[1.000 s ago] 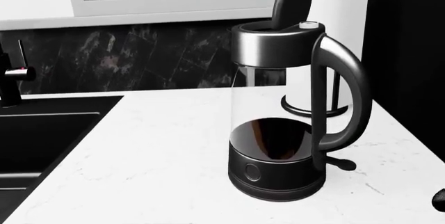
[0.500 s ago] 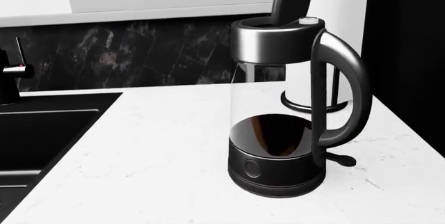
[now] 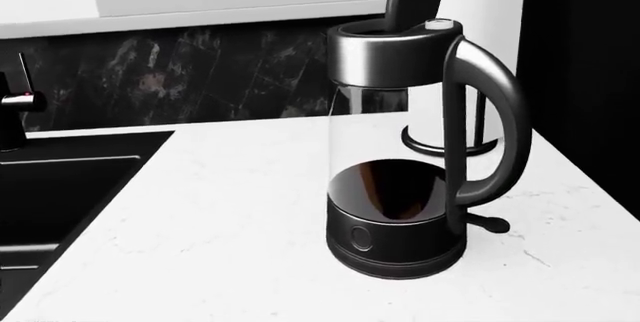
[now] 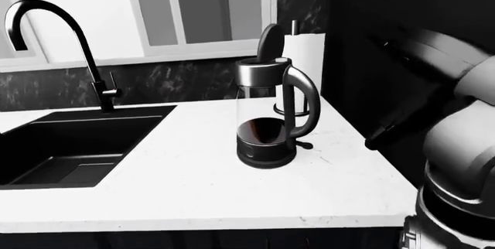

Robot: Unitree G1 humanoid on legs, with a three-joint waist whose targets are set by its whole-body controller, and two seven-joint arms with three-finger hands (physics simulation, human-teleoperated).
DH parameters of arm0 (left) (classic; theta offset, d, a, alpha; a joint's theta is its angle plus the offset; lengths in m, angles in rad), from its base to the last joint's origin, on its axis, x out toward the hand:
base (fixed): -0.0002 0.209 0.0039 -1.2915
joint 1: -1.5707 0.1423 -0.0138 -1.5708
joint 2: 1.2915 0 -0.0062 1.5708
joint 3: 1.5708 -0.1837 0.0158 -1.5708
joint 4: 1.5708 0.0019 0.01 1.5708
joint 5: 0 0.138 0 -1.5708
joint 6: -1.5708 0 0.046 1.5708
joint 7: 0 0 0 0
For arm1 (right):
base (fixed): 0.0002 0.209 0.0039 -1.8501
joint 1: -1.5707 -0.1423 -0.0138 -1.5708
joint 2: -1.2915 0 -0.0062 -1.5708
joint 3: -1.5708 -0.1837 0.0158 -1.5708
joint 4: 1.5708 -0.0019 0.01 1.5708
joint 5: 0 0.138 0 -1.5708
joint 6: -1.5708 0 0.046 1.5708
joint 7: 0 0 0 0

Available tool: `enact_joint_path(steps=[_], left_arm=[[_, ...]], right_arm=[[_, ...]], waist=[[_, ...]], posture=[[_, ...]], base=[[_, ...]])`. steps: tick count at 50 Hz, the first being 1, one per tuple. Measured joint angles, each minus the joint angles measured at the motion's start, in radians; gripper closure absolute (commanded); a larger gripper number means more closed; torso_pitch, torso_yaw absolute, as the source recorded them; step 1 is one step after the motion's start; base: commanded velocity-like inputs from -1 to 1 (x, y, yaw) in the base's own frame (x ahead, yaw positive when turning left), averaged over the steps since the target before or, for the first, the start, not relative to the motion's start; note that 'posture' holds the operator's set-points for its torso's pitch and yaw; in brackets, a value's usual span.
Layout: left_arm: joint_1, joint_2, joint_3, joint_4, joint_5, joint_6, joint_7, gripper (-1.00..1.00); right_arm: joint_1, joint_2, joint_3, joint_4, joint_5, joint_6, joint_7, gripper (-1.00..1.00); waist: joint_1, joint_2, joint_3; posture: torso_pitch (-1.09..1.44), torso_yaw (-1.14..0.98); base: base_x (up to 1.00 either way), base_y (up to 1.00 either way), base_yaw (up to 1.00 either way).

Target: Close the lid of the electric kettle.

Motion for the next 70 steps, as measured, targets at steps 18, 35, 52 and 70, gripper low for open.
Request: enact_joint_path(steps=[18,35,52,70], left_arm=[[0.005,-0.007,-0.008,0.001,0.008,-0.011,-0.009,-1.0],[0.004,-0.007,-0.01,0.005,0.012,-0.013,-0.012,-1.0],[0.003,-0.007,-0.014,0.012,0.017,-0.02,-0.013,-1.0],[0.002,-0.008,-0.015,0.016,0.019,-0.022,-0.014,-1.0]], right_arm=[[-0.081,0.086,0.007,0.084,-0.123,-0.175,0.056,-0.97],[-0.131,0.101,0.034,0.195,-0.152,-0.257,0.038,-0.96],[-0.163,0.123,0.055,0.274,-0.183,-0.36,0.061,-0.96],[-0.231,0.149,0.085,0.382,-0.222,-0.451,0.049,-0.96]], waist=[[0.004,0.001,0.007],[0.005,0.007,0.008],[0.003,0.011,0.009],[0.002,0.013,0.011]], posture=[[-0.68,0.0],[-0.68,0.0],[-0.68,0.0],[-0.68,0.0]], base=[[0.0,0.0,0.0],[0.0,0.0,0.0],[0.0,0.0,0.0],[0.0,0.0,0.0]])
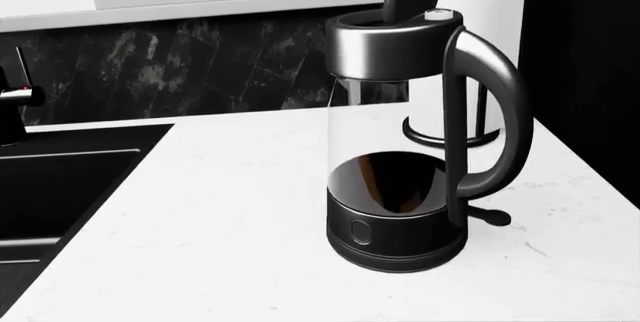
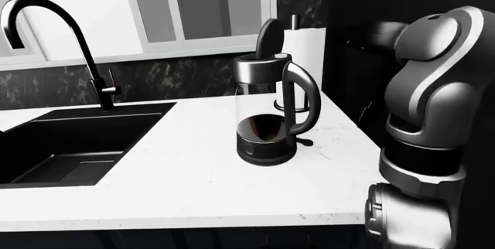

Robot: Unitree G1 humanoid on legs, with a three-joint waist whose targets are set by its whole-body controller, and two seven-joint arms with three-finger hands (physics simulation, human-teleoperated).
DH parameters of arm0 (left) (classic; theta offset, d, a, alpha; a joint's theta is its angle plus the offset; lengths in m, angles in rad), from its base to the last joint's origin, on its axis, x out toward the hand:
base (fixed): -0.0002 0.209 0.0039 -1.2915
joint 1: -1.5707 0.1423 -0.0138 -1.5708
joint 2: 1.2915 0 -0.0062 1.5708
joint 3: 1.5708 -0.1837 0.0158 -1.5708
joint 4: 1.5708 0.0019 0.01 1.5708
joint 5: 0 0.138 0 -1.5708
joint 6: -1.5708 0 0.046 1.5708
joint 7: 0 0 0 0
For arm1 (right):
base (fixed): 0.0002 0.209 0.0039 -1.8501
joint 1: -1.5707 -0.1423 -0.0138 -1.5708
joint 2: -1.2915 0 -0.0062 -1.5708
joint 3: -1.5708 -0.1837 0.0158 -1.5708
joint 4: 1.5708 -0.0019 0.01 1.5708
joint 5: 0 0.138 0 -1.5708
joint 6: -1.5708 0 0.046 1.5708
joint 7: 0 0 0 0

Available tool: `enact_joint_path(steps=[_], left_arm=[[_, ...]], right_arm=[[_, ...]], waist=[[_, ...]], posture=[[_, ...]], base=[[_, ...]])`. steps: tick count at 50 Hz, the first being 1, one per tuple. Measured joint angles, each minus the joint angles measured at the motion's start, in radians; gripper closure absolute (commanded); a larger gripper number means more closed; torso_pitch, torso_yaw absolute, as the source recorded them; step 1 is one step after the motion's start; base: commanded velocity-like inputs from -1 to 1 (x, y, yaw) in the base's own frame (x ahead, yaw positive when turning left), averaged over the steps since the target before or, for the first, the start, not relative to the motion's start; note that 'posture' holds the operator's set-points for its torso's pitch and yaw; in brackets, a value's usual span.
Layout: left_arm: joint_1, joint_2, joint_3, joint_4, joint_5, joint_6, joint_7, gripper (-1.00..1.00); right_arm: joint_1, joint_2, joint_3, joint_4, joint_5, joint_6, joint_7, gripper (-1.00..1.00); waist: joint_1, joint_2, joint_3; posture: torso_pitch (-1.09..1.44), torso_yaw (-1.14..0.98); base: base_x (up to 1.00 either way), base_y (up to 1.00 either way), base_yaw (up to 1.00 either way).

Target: Close the lid of the electric kettle.

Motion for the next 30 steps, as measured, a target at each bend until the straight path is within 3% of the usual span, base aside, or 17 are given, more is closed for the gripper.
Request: enact_joint_path(steps=[30], left_arm=[[0.002,0.002,0.006,0.003,0.001,0.001,-0.004,-1.0]], right_arm=[[-0.16,0.071,0.055,0.149,-0.089,-0.123,0.02,-0.96]], waist=[[0.001,0.008,0.006]], posture=[[-0.68,0.0]], base=[[0.0,0.0,0.0]])
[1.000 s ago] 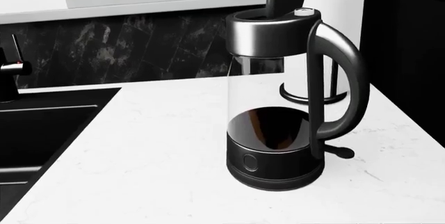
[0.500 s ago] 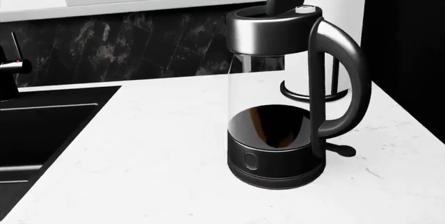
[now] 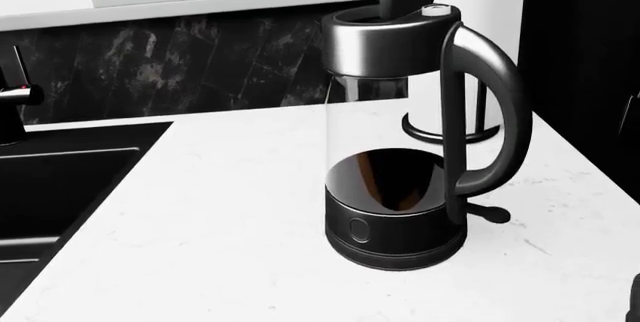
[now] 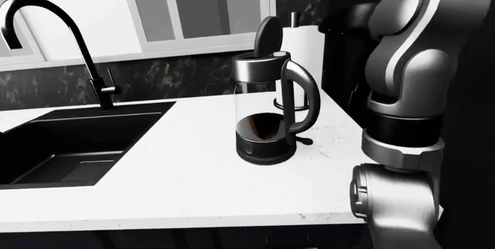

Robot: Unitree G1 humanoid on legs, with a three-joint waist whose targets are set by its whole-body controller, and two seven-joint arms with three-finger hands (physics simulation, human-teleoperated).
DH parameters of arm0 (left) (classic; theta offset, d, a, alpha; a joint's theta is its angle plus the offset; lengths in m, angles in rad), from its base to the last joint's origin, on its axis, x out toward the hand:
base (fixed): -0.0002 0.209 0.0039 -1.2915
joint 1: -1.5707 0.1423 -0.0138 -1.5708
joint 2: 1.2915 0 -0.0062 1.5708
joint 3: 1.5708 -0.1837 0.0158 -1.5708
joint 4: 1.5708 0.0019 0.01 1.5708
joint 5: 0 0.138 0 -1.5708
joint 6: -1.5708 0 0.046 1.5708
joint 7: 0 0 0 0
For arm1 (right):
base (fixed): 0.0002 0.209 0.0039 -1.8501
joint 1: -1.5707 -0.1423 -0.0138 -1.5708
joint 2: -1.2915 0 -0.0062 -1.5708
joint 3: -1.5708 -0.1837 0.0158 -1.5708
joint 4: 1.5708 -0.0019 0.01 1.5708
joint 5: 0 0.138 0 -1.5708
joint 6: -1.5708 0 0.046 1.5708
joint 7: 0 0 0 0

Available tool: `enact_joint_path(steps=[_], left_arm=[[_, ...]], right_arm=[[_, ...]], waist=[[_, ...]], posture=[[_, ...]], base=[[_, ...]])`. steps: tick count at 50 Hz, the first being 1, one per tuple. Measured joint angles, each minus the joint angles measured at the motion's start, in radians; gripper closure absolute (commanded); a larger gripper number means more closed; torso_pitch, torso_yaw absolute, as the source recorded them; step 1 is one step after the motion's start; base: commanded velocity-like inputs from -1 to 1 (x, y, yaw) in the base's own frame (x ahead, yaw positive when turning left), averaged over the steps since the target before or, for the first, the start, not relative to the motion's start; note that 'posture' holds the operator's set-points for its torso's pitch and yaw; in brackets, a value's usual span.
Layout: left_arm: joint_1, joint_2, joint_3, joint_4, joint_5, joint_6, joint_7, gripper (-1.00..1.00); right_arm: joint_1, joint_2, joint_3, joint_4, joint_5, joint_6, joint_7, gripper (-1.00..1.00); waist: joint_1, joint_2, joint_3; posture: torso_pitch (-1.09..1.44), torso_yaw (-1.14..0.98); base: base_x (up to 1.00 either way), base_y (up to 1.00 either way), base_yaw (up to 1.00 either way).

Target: Close the lid of the electric kettle.

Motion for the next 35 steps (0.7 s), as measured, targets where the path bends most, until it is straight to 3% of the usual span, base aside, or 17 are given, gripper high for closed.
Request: enact_joint_path(steps=[20,35], left_arm=[[0.009,-0.018,-0.018,0.036,0.034,-0.048,-0.021,-1.0],[0.005,-0.01,-0.001,0.018,0.02,-0.029,-0.016,-1.0]], right_arm=[[-0.062,0.041,0.021,0.094,-0.04,-0.03,-0.029,-0.96],[-0.117,0.071,0.041,0.2,-0.062,-0.027,-0.091,-0.96]], waist=[[0.001,0.002,0.001],[0.003,0.005,0.001]], posture=[[-0.68,0.0],[-0.68,0.0]], base=[[0.0,0.0,0.0],[0.0,0.0,0.0]])
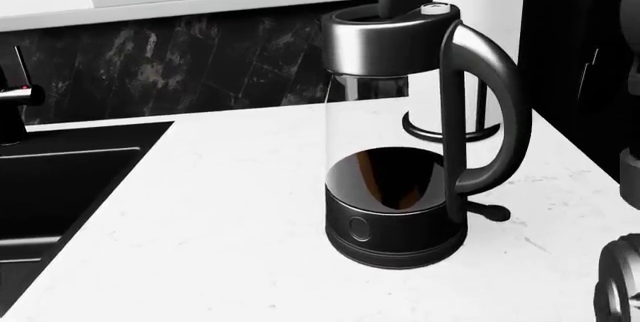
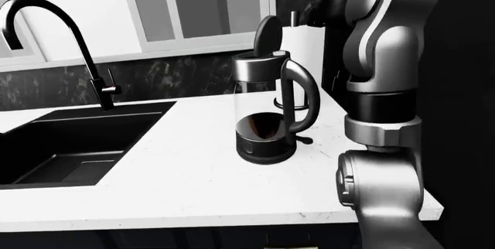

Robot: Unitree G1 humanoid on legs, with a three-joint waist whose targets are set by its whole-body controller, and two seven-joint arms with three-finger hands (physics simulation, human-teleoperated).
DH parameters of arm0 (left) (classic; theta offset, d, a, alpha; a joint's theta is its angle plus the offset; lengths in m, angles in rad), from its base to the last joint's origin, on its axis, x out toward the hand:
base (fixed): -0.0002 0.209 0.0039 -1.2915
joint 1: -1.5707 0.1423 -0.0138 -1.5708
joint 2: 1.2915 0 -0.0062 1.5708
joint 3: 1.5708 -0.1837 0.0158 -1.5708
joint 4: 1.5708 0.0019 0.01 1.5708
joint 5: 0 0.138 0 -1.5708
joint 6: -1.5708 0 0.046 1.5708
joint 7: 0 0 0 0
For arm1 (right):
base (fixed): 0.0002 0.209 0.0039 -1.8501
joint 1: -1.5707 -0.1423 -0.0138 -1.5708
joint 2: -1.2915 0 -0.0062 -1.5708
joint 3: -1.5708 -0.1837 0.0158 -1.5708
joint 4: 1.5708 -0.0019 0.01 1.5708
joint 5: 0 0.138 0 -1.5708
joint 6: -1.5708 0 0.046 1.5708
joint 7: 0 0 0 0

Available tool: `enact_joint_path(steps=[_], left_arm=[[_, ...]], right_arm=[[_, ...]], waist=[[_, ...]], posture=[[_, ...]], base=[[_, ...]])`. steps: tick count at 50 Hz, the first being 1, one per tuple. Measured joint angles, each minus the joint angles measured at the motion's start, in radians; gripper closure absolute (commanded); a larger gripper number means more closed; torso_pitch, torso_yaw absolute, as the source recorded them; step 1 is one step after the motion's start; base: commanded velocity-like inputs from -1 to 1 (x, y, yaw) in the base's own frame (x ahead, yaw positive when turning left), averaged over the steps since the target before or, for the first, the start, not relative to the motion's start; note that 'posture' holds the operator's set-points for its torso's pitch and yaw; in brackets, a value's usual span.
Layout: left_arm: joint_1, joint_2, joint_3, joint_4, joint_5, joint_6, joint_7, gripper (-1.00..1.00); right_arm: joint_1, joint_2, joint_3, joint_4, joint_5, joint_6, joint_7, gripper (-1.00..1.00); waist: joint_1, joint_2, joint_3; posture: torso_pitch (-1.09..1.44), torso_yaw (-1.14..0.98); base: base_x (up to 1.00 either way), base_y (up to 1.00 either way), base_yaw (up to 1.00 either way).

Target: Close the lid of the electric kettle.

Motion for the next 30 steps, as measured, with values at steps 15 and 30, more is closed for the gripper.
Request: enact_joint_path(steps=[15,30], left_arm=[[0.002,0.0,-0.002,0.006,-0.003,-0.004,0.001,-1.0],[0.001,0.005,0.002,0.012,-0.007,-0.006,0.003,-1.0]], right_arm=[[-0.055,0.022,0.024,0.103,-0.024,-0.01,-0.047,-0.96],[-0.079,0.062,0.039,0.194,-0.063,-0.026,-0.086,-0.96]], waist=[[0.002,0.002,0.0],[0.004,0.006,0.002]], posture=[[-0.68,0.0],[-0.68,0.0]], base=[[0.0,0.0,0.0],[0.0,0.0,0.0]])
